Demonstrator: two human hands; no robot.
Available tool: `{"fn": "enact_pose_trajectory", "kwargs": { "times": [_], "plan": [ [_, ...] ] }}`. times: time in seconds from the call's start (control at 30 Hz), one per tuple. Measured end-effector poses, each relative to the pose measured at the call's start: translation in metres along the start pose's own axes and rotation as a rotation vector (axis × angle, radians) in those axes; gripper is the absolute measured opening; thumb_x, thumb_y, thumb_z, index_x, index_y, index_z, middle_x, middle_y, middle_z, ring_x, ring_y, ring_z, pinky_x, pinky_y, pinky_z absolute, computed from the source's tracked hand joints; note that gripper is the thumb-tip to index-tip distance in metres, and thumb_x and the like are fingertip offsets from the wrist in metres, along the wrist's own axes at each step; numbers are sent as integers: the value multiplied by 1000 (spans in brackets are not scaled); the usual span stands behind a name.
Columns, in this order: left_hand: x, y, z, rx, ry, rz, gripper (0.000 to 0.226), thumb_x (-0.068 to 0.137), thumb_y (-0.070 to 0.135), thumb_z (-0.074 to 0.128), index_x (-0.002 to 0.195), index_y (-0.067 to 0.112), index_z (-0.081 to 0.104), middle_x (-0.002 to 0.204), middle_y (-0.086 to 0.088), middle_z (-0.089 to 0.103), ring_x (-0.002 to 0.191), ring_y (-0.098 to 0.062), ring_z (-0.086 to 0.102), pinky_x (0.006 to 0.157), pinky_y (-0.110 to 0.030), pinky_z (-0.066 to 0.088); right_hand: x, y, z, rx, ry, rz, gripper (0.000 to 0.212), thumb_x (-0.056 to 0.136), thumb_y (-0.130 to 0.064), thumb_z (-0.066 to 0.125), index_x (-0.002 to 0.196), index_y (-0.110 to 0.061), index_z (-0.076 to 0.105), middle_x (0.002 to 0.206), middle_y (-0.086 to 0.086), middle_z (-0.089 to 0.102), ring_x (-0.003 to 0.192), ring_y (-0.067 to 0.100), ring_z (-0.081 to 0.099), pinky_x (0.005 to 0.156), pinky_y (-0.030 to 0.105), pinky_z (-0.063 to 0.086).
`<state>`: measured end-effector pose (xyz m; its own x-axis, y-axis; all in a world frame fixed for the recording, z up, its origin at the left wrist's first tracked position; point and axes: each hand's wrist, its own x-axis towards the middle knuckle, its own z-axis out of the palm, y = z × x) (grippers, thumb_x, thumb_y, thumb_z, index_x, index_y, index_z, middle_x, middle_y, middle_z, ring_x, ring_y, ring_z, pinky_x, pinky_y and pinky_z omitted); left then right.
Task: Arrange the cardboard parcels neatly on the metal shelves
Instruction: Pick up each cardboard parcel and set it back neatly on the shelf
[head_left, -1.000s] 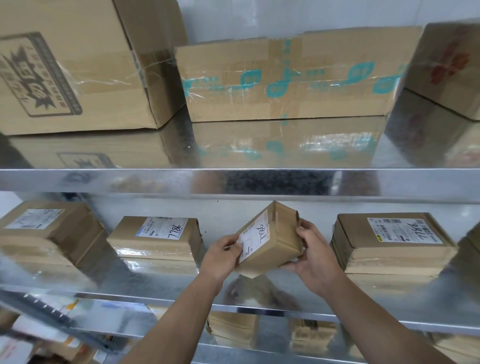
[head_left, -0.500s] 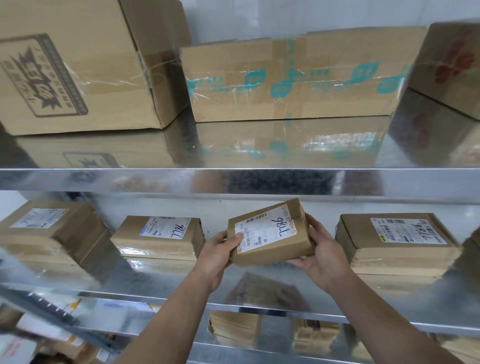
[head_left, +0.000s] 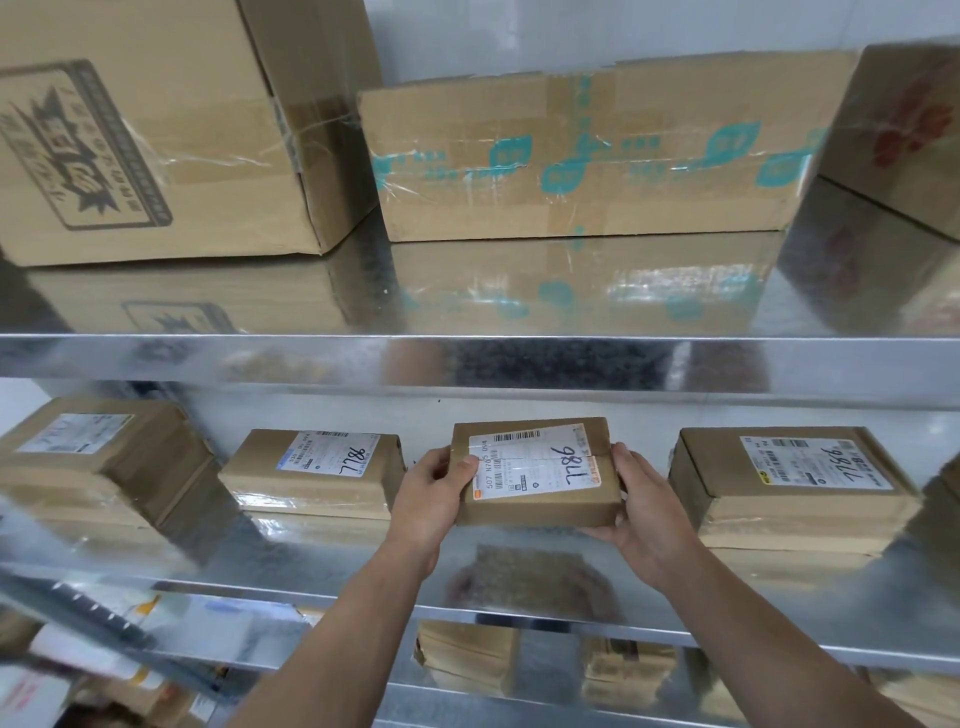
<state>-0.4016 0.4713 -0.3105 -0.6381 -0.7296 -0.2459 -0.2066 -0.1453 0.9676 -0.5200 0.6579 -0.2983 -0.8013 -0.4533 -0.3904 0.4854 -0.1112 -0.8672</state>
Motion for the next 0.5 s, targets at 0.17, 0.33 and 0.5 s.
{"fn": "enact_pose_trajectory", "kwargs": {
  "times": [0.17,0.33,0.5],
  "plan": [
    [4,-6,-1,65,26,-13,17,101,37,57,104,30,73,99,10,78,105,-19,69,103,-50,52,8,9,-2,-210,57,13,33,109,-40,45,111,-24,74,101,1,80,110,25,68,103,53,51],
    [3,-13,-4,59,31,-58,17,102,34,57,107,29,72,101,8,77,106,-19,68,103,-50,52,15,16,-5,-247,70,78,33,108,-41,47,111,-21,74,98,1,80,107,24,69,104,53,51],
    [7,-16,-5,87,30,-84,18,102,33,56,108,28,72,98,10,78,106,-18,68,104,-49,51,23,20,-9,-339,68,61,34,109,-37,47,111,-18,75,98,1,80,104,23,70,99,47,55]
  ]
}}
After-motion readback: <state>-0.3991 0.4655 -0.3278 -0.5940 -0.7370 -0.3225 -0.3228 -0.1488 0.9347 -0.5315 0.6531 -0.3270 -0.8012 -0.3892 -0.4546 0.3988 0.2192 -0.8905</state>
